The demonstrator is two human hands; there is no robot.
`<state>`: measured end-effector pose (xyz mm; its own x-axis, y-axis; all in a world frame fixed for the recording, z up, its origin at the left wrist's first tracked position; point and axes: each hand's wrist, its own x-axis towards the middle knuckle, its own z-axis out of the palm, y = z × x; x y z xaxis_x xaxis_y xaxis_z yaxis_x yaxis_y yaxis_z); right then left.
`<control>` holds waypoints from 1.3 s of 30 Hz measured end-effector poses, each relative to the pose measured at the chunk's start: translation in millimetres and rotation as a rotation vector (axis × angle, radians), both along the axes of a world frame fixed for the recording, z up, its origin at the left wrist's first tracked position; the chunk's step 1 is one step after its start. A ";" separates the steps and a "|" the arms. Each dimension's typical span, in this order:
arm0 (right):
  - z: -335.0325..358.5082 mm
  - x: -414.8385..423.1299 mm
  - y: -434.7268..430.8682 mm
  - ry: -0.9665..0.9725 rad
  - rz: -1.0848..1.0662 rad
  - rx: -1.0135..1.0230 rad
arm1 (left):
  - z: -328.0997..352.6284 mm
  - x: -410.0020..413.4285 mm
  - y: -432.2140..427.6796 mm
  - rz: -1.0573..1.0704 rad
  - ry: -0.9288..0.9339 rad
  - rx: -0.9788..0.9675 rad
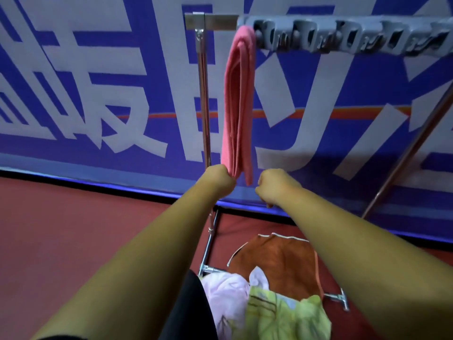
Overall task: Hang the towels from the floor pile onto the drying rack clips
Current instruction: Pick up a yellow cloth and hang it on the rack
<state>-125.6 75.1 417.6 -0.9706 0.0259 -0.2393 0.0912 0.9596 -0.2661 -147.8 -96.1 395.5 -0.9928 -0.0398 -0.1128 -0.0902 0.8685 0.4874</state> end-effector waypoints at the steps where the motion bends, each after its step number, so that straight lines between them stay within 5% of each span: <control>1: -15.3 1.6 3.5 -0.053 -0.009 -0.025 | -15.3 5.5 2.6 -0.008 -0.040 -0.027; 9: -142.1 26.1 30.2 -0.318 -0.250 -0.511 | -122.2 34.6 33.0 -0.130 -0.357 0.031; 16: -247.2 72.5 56.6 -0.550 -0.512 -0.719 | -223.7 71.6 68.6 -0.190 -0.626 0.081; 20: -304.7 102.5 70.8 -0.642 -0.570 -0.673 | -292.4 101.5 79.9 -0.206 -0.825 0.043; 26: -370.7 128.5 86.2 -0.726 -0.531 -0.506 | -353.9 152.1 98.7 -0.257 -0.760 -0.128; 35: -411.1 137.1 83.2 -0.765 -0.167 -0.228 | -410.5 162.0 92.6 -0.356 -0.907 -0.057; 39: -421.0 139.8 86.0 -0.763 -0.239 -0.245 | -421.9 159.9 96.6 -0.232 -0.907 -0.034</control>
